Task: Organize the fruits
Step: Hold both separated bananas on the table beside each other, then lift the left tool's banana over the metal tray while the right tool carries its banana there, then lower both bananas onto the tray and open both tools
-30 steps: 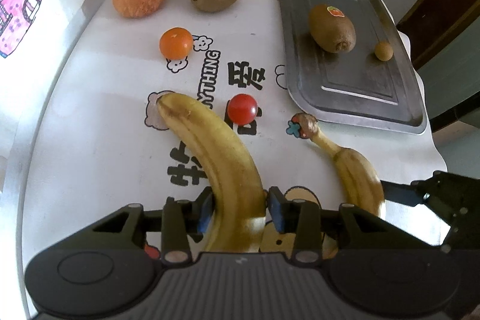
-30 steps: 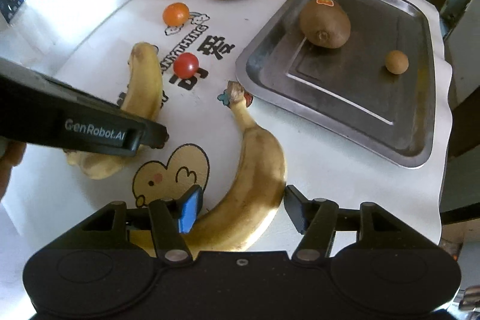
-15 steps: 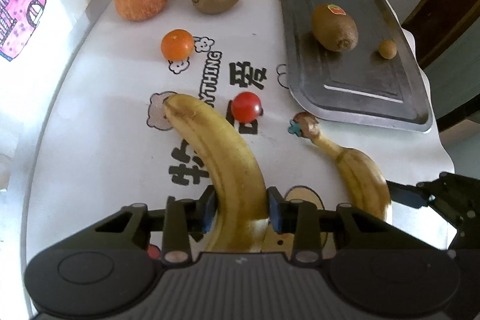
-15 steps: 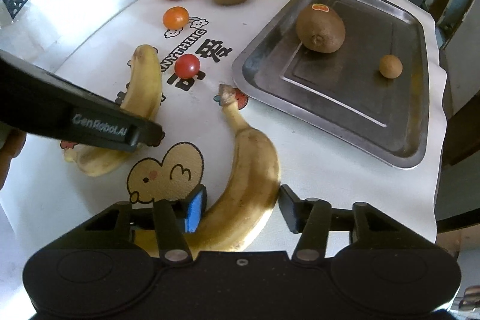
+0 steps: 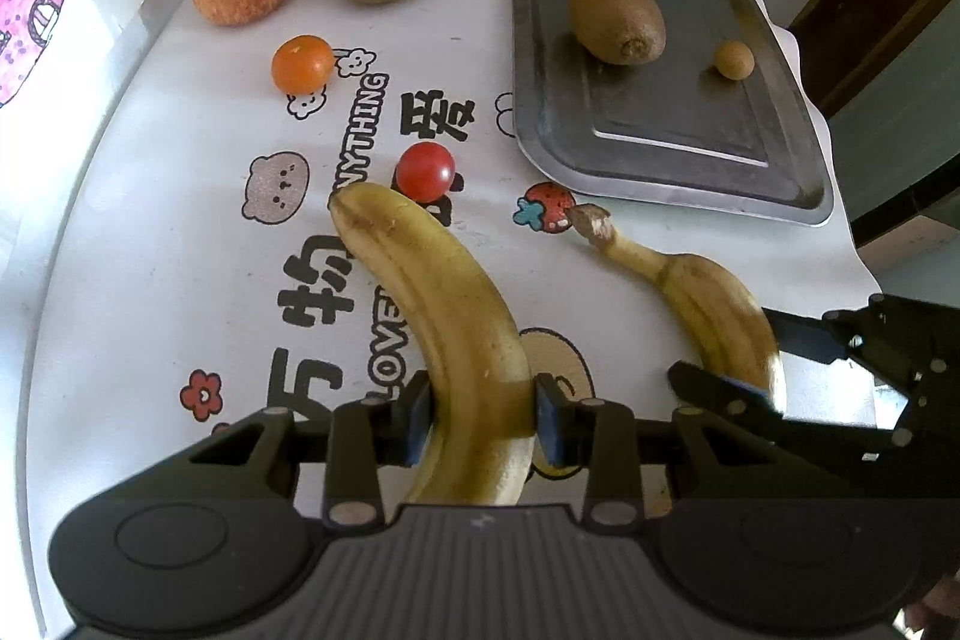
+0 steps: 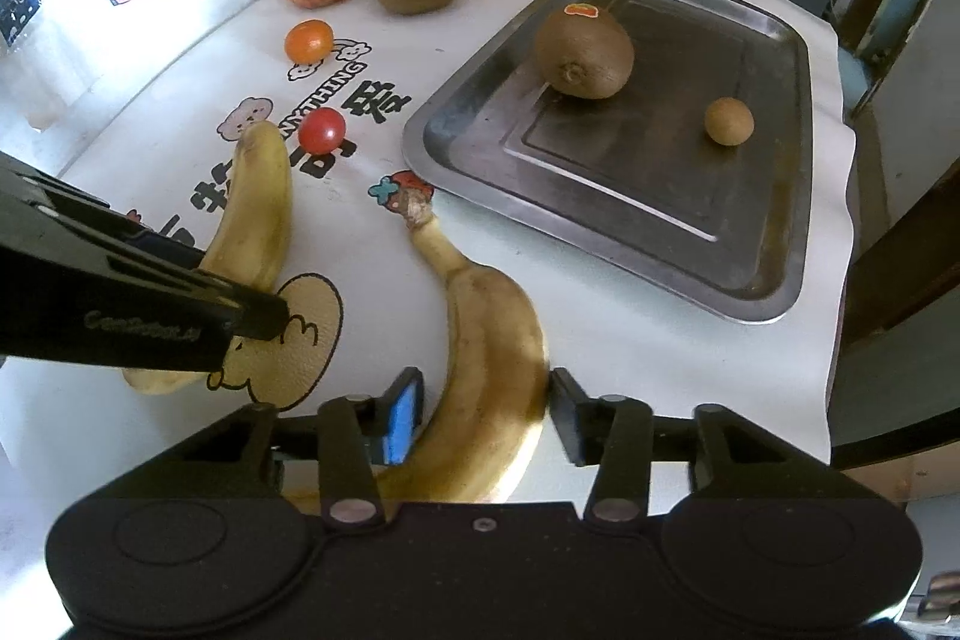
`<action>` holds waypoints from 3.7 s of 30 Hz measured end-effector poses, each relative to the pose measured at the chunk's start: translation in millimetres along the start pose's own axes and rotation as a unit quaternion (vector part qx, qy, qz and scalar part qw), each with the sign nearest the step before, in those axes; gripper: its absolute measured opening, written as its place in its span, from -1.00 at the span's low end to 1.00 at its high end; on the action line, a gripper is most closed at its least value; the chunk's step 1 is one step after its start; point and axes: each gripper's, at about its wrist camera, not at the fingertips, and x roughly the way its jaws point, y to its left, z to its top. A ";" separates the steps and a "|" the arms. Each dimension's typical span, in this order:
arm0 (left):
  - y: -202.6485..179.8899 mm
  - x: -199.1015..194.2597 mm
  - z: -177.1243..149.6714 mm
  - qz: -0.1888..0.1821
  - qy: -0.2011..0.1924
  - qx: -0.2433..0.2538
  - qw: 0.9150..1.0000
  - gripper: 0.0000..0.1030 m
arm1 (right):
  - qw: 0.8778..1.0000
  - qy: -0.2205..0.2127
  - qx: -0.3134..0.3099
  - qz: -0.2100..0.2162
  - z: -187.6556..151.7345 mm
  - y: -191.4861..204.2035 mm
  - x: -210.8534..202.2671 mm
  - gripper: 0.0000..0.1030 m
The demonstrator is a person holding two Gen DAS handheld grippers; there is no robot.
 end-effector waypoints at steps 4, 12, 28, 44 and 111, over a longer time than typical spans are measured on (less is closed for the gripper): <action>-2.0 -0.7 0.2 0.012 -0.005 -0.007 1.000 -0.26 | 1.000 -0.018 0.002 -0.002 -3.5 -1.9 -1.6 -0.19; -6.2 -5.1 -6.1 -0.007 -0.008 -0.030 1.000 -0.29 | 0.999 -0.036 0.004 0.017 -14.0 -13.3 -11.1 -0.23; -41.6 -22.0 9.5 -0.008 -0.056 -0.046 0.997 -0.29 | 0.995 -0.083 0.032 0.042 -12.0 -67.0 -41.6 -0.27; -82.2 -37.5 64.1 0.006 -0.108 -0.050 0.993 -0.29 | 0.987 -0.129 0.054 0.075 13.8 -133.0 -74.4 -0.27; -125.7 26.3 168.3 0.009 -0.158 0.004 0.987 -0.08 | 0.980 -0.140 0.085 0.115 86.7 -230.5 22.5 0.09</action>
